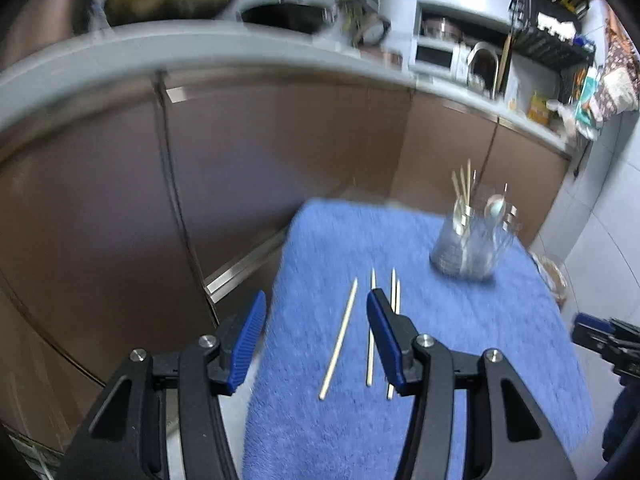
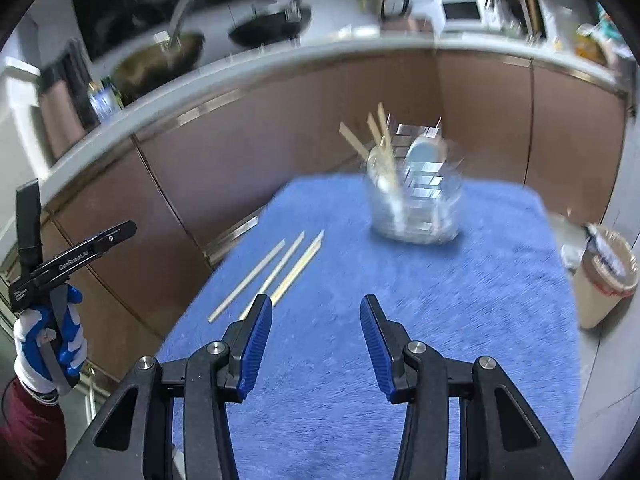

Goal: Organize utensils
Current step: 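Move both tools back over the remaining chopsticks on the towel, then grasp a chopstick with the right tool while the left tool grasps another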

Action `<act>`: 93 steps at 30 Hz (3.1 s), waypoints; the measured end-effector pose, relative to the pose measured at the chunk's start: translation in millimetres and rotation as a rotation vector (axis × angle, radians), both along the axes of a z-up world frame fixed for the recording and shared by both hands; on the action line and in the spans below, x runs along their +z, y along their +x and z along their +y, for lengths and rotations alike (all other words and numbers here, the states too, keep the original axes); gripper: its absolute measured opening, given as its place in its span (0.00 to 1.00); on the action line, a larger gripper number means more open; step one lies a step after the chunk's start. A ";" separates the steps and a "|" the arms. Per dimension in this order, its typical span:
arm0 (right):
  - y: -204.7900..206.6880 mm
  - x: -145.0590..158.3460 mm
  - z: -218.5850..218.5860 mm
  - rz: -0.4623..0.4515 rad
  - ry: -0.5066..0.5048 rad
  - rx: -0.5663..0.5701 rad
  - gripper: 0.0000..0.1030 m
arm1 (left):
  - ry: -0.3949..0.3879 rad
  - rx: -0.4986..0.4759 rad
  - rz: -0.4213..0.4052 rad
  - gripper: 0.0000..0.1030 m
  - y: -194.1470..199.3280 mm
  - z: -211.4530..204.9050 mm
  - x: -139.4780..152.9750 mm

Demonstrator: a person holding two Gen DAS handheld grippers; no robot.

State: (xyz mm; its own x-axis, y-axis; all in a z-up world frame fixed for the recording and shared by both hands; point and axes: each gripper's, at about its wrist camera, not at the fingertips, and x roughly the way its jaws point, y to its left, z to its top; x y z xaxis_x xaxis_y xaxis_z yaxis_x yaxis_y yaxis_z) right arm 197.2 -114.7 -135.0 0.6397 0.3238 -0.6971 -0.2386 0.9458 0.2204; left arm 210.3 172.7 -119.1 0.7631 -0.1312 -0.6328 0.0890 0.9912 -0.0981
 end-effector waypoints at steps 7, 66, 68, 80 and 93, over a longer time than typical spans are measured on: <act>101.8 -47.6 40.6 0.217 -0.028 0.004 0.41 | -0.018 -0.087 0.200 0.49 67.3 -10.5 -57.7; 133.9 -71.9 56.3 0.283 -0.281 0.248 0.06 | 0.024 -0.179 0.294 0.00 155.5 -56.7 -110.4; 115.9 -54.8 44.2 0.239 -0.250 0.254 0.05 | 0.007 -0.171 0.261 0.00 143.8 -54.8 -97.2; 90.8 -20.8 15.7 0.154 -0.130 0.205 0.06 | 0.061 -0.147 0.381 0.04 158.2 -59.9 -114.5; 108.1 -34.7 -15.1 0.172 -0.069 0.167 0.06 | 0.052 -0.170 0.443 0.04 195.3 -83.6 -127.2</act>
